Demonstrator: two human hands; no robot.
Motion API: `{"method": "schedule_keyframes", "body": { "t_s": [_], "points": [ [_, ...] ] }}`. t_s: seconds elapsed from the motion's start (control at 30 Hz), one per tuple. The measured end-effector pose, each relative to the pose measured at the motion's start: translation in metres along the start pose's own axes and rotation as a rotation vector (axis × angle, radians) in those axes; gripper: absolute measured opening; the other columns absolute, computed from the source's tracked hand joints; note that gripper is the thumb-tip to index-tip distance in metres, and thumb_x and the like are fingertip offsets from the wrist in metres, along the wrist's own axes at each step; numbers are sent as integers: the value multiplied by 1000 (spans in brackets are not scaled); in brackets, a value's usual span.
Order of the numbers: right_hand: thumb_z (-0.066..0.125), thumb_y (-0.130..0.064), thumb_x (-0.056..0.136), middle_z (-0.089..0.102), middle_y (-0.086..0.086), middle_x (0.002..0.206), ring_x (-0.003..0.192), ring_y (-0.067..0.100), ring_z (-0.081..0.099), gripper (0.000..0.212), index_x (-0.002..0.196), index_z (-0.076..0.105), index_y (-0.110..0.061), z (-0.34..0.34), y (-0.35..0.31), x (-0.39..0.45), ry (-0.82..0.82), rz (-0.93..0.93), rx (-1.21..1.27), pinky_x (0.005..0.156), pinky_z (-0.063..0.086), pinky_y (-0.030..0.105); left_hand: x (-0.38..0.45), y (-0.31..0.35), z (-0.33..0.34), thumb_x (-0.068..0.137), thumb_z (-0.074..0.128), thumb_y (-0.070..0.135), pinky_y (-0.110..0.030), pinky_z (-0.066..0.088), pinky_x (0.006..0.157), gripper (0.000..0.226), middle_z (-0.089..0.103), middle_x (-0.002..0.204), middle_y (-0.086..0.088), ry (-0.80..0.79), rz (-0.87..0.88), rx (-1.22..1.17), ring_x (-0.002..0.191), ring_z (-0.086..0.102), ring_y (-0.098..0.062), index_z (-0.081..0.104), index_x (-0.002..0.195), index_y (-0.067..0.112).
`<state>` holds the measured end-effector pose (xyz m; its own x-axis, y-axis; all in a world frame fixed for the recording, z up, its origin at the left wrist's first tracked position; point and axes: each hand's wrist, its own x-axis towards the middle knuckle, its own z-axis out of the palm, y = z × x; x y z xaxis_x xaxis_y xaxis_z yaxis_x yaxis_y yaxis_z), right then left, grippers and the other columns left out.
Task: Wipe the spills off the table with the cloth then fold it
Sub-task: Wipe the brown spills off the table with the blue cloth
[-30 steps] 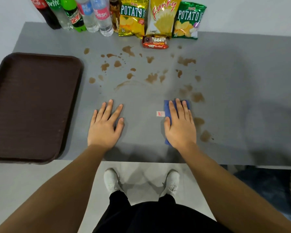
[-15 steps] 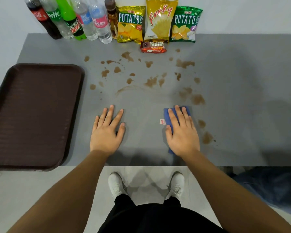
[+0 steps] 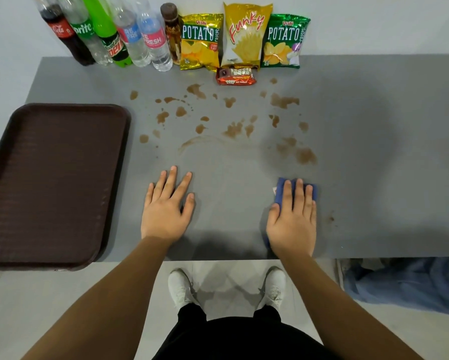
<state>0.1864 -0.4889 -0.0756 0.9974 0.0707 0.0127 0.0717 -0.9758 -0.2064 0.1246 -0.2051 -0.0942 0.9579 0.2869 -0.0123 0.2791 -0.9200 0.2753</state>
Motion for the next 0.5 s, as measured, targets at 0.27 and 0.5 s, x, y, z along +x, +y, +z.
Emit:
{"method": "schedule_keyframes", "body": {
  "t_s": [0.27, 0.5],
  "points": [
    [38, -34, 104, 28, 12, 169, 158, 30, 17, 60, 160, 32, -14, -9, 39, 71, -20, -155, 14, 129, 16, 46, 0, 0, 0, 108, 24, 56, -43, 5, 130, 56, 8, 174, 9, 4, 0, 7, 161, -1, -13, 16, 162, 46],
    [28, -39, 103, 21, 13, 171, 159, 32, 11, 65, 163, 24, -15, -21, 85, 44, -4, 71, 5, 130, 12, 48, 0, 0, 1, 108, 23, 57, -44, 6, 130, 57, 7, 174, 9, 2, 0, 13, 161, -2, -13, 15, 163, 46]
  ]
}}
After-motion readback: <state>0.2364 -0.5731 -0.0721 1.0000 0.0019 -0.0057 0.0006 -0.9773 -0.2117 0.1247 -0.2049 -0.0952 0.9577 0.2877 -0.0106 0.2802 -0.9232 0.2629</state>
